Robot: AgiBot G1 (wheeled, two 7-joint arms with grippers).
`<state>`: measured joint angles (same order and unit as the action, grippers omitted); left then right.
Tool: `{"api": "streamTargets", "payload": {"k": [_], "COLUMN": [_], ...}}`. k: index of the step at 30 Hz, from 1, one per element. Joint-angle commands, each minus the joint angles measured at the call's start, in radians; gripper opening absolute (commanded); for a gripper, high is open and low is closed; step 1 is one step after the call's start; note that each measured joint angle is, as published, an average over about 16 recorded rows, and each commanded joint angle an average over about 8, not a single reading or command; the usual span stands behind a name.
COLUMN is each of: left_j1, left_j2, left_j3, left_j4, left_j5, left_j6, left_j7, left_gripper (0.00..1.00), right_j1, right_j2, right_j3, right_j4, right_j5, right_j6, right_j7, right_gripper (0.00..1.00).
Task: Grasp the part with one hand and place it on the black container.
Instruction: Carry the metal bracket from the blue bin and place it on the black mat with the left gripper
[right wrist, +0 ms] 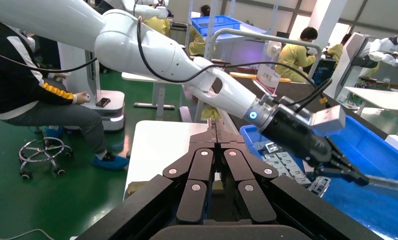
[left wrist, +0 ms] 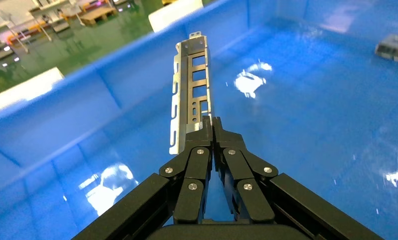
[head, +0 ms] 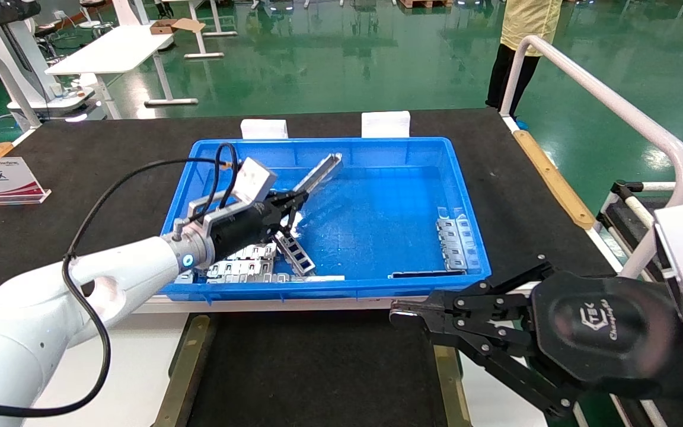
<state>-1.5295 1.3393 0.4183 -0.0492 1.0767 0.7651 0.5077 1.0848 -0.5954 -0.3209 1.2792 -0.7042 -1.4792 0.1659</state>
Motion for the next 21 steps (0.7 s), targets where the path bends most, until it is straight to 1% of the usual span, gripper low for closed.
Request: {"api": "streamTargets", "payload": {"k": [1, 7, 11, 15, 21], "left_j1": [-0.007, -0.033, -0.047, -0.059, -0.069], "left_j2": [0.0, -0.006, -0.017, -0.036, -0.069], "left_j3": [-0.004, -0.008, -0.007, -0.005, -0.002], "left_j4": [-0.002, 0.005, 0.011, 0.014, 0.013], "left_j5": [-0.007, -0.016, -0.016, -0.014, -0.012], "left_j6": [0.002, 0.028, 0.073, 0.147, 0.3], "left_j7": [0.002, 0.003, 0.001, -0.006, -0.024], "left_gripper": [0.0, 0.0, 0.0, 0.0, 0.0], "right_j1": [0.0, 0.0, 0.0, 0.0, 0.0], "right_j2": [0.0, 0.0, 0.0, 0.0, 0.0], "right_j3": [0.0, 0.0, 0.0, -0.001, -0.001], "right_j4": [0.0, 0.0, 0.0, 0.0, 0.0], "right_j5": [0.0, 0.0, 0.0, 0.0, 0.0], "right_j6": [0.0, 0.0, 0.0, 0.0, 0.0], "right_j7": [0.0, 0.0, 0.0, 0.0, 0.0], "right_gripper": [0.0, 0.0, 0.0, 0.0, 0.0]}}
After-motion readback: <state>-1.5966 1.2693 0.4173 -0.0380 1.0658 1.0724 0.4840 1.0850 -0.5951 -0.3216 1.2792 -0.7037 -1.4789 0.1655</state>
